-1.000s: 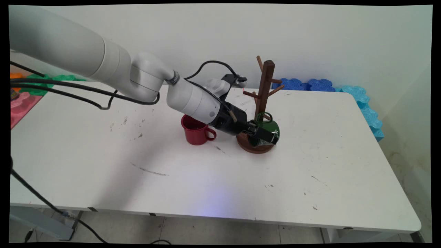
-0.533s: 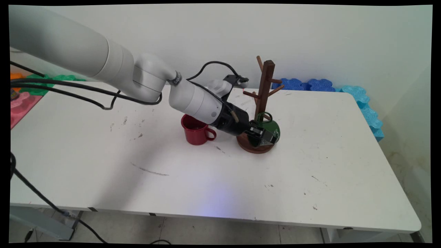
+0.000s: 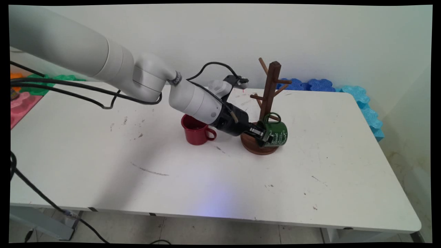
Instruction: Place the picked object on the table
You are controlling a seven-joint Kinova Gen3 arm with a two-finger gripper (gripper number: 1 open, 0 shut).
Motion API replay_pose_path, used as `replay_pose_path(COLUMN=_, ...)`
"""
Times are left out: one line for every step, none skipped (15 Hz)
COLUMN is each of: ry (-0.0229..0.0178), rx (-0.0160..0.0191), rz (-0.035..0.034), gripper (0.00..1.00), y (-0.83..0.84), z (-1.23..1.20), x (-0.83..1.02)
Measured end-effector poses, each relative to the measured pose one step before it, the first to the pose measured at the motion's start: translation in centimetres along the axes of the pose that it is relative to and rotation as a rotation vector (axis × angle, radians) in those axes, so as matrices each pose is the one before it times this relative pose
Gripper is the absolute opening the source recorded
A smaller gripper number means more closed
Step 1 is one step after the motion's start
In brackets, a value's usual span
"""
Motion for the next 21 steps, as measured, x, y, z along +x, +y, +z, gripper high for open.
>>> replay_pose_path(ry=-0.00045, rx=-0.00114, rz=0.00325, gripper=0.00, y=0.015, z=0.010, x=0.063)
replay_pose_path(ry=-0.00024, rx=-0.00105, rz=0.00350, gripper=0.00, y=0.009, z=-0.003, x=0.064)
replay_pose_path(ry=-0.00026, rx=-0.00087, rz=0.00244, gripper=0.00, y=-0.004, z=-0.003, x=0.046)
replay_pose_path(ry=-0.00043, rx=-0.00085, rz=0.00285, gripper=0.00, y=-0.010, z=-0.014, x=0.050)
replay_pose_path(ry=-0.00058, rx=-0.00099, rz=0.00290, gripper=0.00, y=-0.006, z=-0.015, x=0.043)
replay_pose_path(ry=-0.00082, rx=-0.00103, rz=0.00224, gripper=0.00, y=-0.007, z=-0.021, x=0.017)
replay_pose_path(ry=-0.00115, rx=-0.00109, rz=0.00327, gripper=0.00, y=0.002, z=-0.021, x=0.031)
replay_pose_path(ry=-0.00117, rx=-0.00104, rz=0.00328, gripper=0.00, y=0.004, z=-0.037, x=0.018)
replay_pose_path(ry=-0.00121, rx=-0.00106, rz=0.00289, gripper=0.00, y=0.014, z=-0.034, x=0.007)
replay_pose_path(ry=-0.00110, rx=-0.00157, rz=0.00345, gripper=0.00, y=0.035, z=-0.053, x=0.019)
replay_pose_path(ry=-0.00110, rx=-0.00166, rz=0.00371, gripper=0.00, y=0.048, z=-0.061, x=0.019)
replay_pose_path(ry=-0.00082, rx=-0.00162, rz=0.00286, gripper=0.00, y=0.056, z=-0.065, x=0.012)
replay_pose_path(ry=-0.00096, rx=-0.00197, rz=0.00353, gripper=0.00, y=0.086, z=-0.076, x=0.010)
replay_pose_path(ry=-0.00045, rx=-0.00211, rz=0.00317, gripper=0.00, y=0.091, z=-0.086, x=0.017)
replay_pose_path(ry=0.00023, rx=-0.00162, rz=0.00223, gripper=0.00, y=0.075, z=-0.092, x=0.020)
replay_pose_path(ry=-0.00045, rx=-0.00205, rz=0.00279, gripper=0.00, y=0.088, z=-0.082, x=0.015)
replay_pose_path(ry=-0.00024, rx=-0.00118, rz=0.00158, gripper=0.00, y=0.059, z=-0.056, x=0.009)
replay_pose_path(ry=-0.00033, rx=-0.00244, rz=0.00279, gripper=0.00, y=0.107, z=-0.109, x=0.011)
replay_pose_path(ry=-0.00046, rx=-0.00220, rz=0.00269, gripper=0.00, y=0.105, z=-0.098, x=0.007)
replay_pose_path(ry=-0.00063, rx=-0.00236, rz=0.00190, gripper=0.00, y=0.102, z=-0.085, x=-0.005)
replay_pose_path(ry=-0.00037, rx=-0.00217, rz=0.00229, gripper=0.00, y=0.110, z=-0.116, x=-0.004)
